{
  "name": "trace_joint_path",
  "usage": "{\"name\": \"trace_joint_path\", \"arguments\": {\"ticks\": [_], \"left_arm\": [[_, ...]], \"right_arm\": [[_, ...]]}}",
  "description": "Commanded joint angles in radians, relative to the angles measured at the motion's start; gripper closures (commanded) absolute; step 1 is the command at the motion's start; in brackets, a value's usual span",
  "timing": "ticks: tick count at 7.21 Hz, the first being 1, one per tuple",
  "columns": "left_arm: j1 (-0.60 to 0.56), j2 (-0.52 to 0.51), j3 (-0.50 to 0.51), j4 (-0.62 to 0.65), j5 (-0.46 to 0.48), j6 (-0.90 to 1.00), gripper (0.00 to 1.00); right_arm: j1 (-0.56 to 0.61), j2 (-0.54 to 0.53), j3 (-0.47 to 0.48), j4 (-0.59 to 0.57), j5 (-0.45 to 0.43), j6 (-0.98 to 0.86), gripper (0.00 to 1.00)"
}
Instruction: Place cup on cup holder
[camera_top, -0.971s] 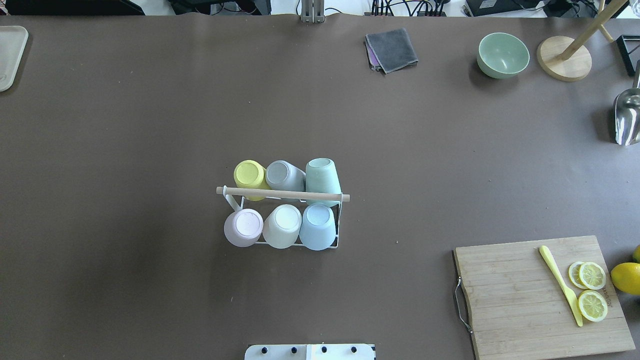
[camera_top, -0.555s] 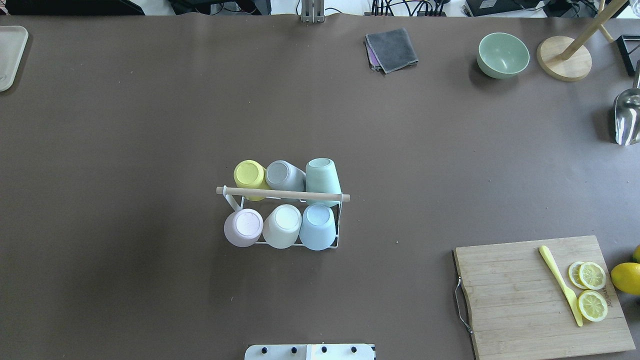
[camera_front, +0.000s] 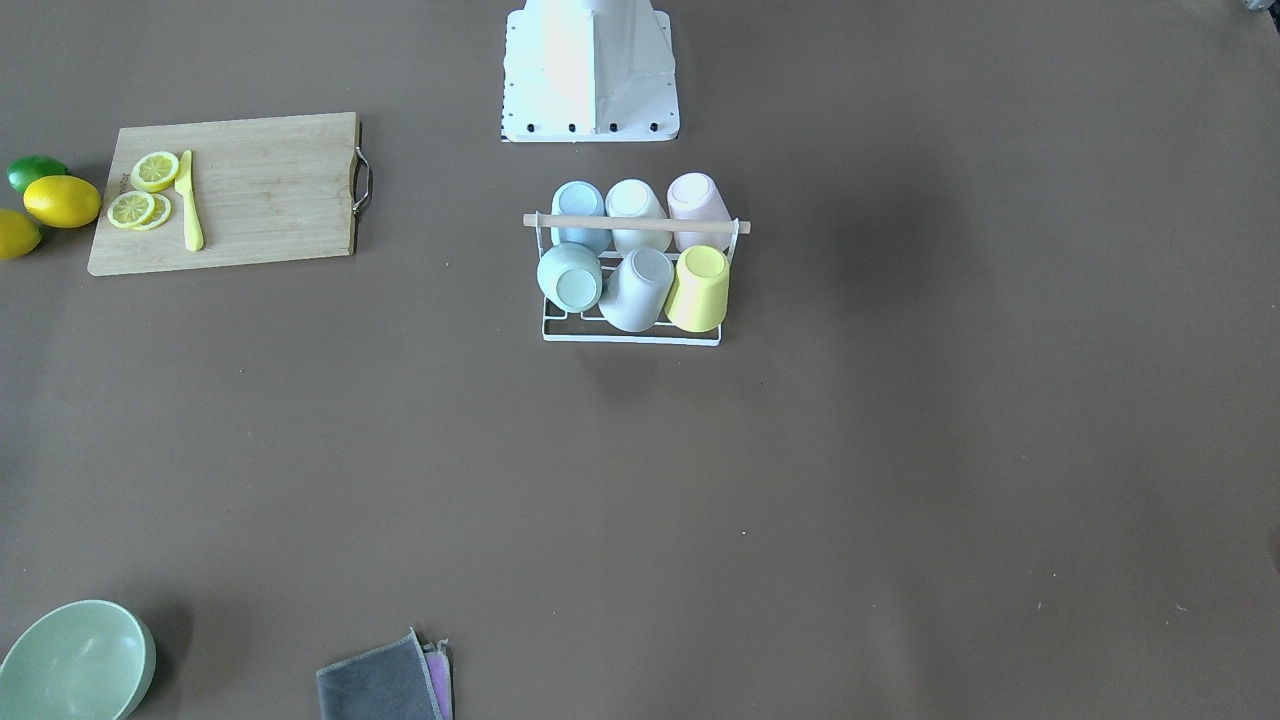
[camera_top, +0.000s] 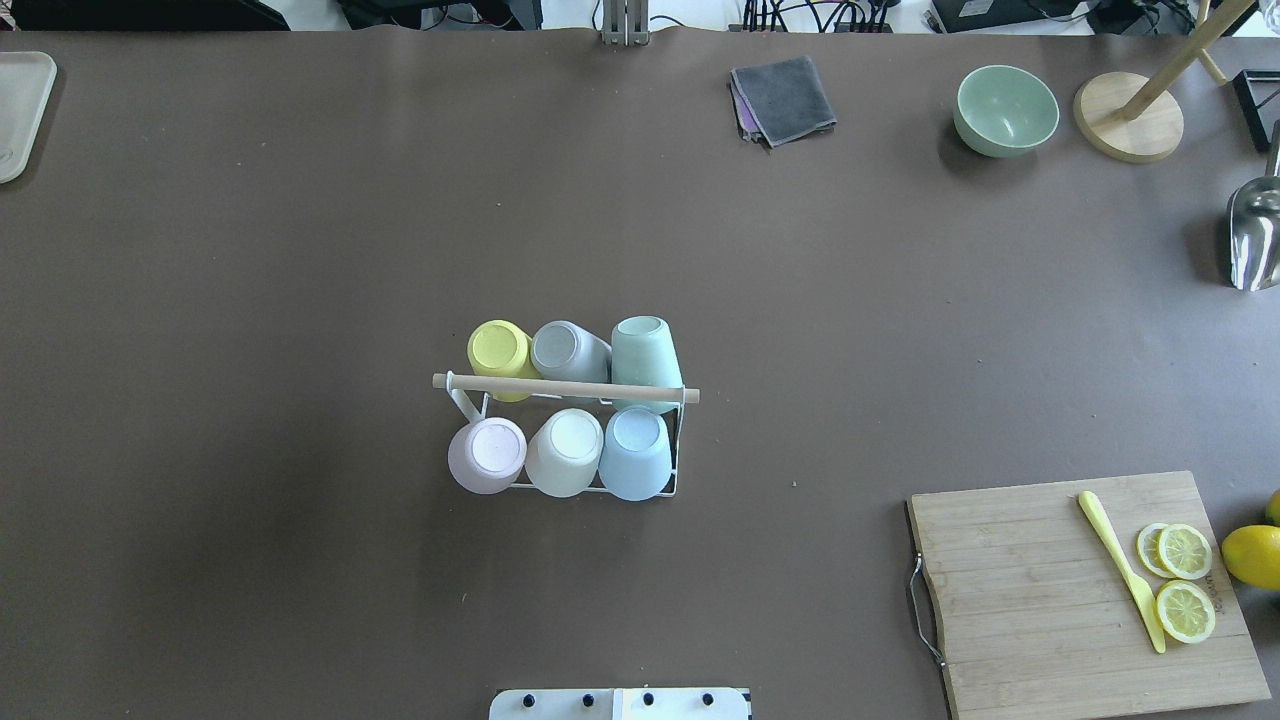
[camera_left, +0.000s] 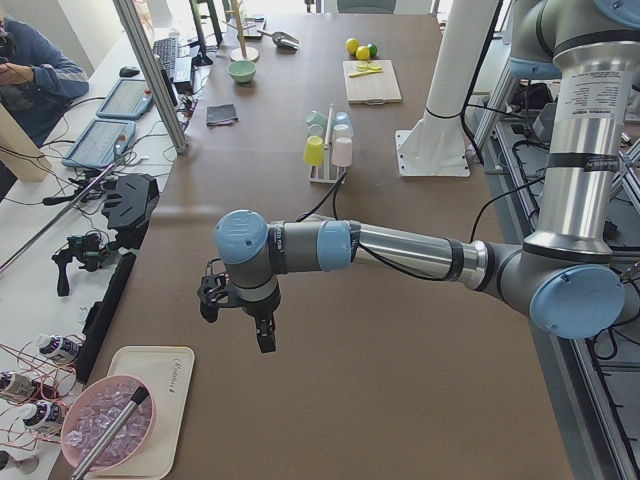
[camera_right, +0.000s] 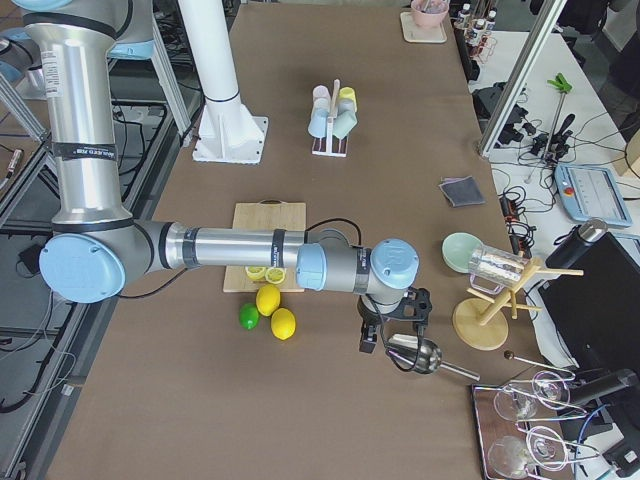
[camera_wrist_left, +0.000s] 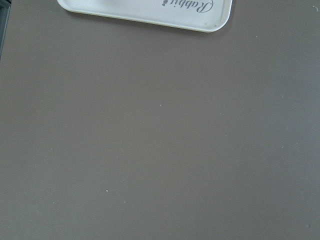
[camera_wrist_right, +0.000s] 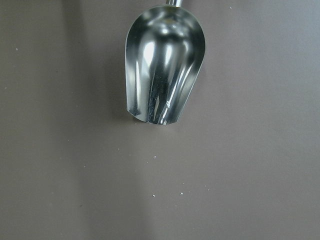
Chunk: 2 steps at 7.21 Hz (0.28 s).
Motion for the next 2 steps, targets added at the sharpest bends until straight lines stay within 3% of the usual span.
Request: {"name": "trace_joint_path", "arguments": {"ticks": [1, 2], "left_arm": [[0.001, 0.003, -0.018, 0.003, -0.001, 0.000, 0.02], [0.001, 0.003, -0.024, 0.004, -0.016, 0.000, 0.03]], "right_arm": [[-0.006, 0.001, 0.000, 0.001, -0.001, 0.000, 0.00], [-0.008, 0.001, 0.000, 0.001, -0.001, 0.002, 0.00]]}}
